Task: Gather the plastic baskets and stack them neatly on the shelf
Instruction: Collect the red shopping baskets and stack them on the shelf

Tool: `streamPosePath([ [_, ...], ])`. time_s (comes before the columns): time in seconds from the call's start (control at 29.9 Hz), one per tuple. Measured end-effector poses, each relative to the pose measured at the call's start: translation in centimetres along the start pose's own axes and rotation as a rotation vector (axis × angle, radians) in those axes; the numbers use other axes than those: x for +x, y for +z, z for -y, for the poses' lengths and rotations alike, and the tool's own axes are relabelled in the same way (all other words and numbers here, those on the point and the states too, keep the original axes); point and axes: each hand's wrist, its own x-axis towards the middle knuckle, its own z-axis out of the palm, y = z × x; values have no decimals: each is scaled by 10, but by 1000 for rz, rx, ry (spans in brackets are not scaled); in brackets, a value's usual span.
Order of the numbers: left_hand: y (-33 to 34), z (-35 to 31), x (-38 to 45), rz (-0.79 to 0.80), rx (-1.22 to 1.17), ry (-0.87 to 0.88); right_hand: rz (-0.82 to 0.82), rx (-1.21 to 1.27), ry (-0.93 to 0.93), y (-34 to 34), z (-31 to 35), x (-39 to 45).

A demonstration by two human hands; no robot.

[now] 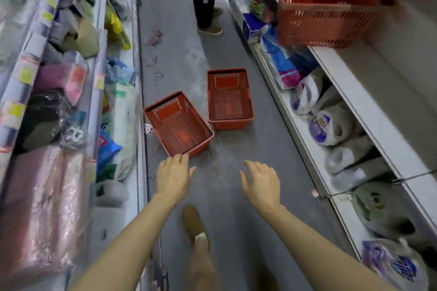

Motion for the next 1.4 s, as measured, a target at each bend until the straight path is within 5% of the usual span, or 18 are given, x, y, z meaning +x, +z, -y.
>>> streamPosePath([
  [0.53, 165, 181, 190, -44, -13, 25, 134, 231, 307, 315, 91, 182],
  [0.87, 333, 213, 222, -80, -41, 45, 166, 575, 773, 506, 97, 225],
  [1.04, 372, 216, 220, -62, -39, 51, 135, 730, 927, 543, 96, 234],
  [1.4, 397, 224, 252, -6, -84, -28, 71, 524, 941, 503, -1, 182],
])
